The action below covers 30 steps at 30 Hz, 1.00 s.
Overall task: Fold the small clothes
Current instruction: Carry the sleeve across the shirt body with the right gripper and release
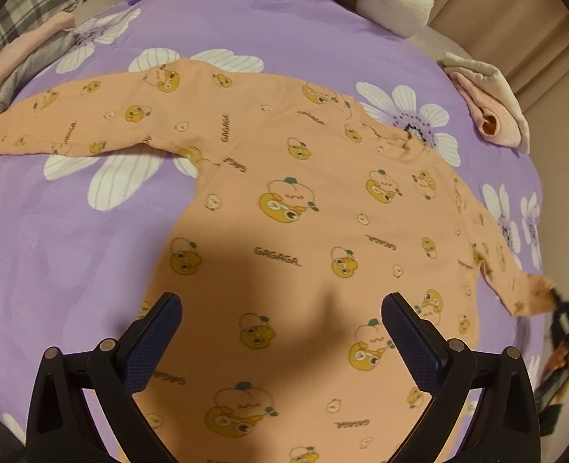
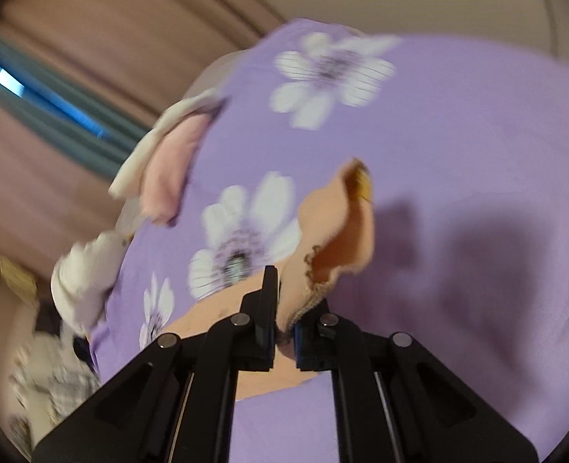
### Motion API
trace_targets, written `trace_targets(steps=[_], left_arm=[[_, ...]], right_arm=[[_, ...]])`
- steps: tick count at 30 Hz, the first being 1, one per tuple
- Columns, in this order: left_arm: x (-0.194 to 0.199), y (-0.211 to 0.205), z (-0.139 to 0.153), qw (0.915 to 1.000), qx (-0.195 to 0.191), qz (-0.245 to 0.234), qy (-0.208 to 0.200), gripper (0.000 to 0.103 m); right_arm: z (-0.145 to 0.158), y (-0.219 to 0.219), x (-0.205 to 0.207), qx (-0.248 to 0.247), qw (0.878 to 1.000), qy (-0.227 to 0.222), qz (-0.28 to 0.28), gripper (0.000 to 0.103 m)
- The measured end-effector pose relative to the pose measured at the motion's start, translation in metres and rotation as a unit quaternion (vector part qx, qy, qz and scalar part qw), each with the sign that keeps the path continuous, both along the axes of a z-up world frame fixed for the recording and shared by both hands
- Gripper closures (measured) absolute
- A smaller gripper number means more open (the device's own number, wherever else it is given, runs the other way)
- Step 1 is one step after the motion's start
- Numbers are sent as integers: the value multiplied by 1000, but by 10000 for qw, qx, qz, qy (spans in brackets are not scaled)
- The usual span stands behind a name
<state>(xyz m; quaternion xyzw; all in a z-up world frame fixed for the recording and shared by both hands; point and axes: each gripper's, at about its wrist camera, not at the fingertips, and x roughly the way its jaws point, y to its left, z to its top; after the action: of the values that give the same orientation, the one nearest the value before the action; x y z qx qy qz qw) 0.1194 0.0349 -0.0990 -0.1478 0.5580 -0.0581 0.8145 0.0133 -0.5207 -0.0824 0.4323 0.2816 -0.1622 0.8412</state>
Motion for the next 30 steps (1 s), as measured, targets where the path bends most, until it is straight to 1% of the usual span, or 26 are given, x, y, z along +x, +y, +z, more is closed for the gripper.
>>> trace_targets(steps=[4, 7, 12, 17, 21, 24, 28, 30], left_arm=[[-3, 12, 4, 10000, -78, 10, -32, 1], [-6, 22, 9, 9999, -106, 23, -77, 1], [-10, 35, 16, 9999, -126, 48, -105, 1], [-10, 45, 22, 9997, -193, 13, -173, 1], [-7, 52, 28, 9992, -277, -19, -270, 1], [-2, 58, 30, 9987, -387, -22, -328, 1], [4, 69, 30, 9974, -608, 65, -379, 1], [7, 73, 29, 9967, -711, 88, -387, 1]], right_arm=[[41, 40, 32, -457, 9975, -88, 525, 96], [64, 72, 55, -716, 9935, -138, 877, 96], [88, 121, 85, -1001, 9856, -196, 1347, 96], [105, 184, 115, -1317, 9722, -235, 1921, 96], [106, 227, 132, -1462, 9601, -254, 2371, 96], [101, 263, 145, -1577, 9494, -219, 2706, 96], [86, 315, 162, -1722, 9319, -107, 3192, 96], [75, 337, 170, -1844, 9224, 23, 3392, 96]])
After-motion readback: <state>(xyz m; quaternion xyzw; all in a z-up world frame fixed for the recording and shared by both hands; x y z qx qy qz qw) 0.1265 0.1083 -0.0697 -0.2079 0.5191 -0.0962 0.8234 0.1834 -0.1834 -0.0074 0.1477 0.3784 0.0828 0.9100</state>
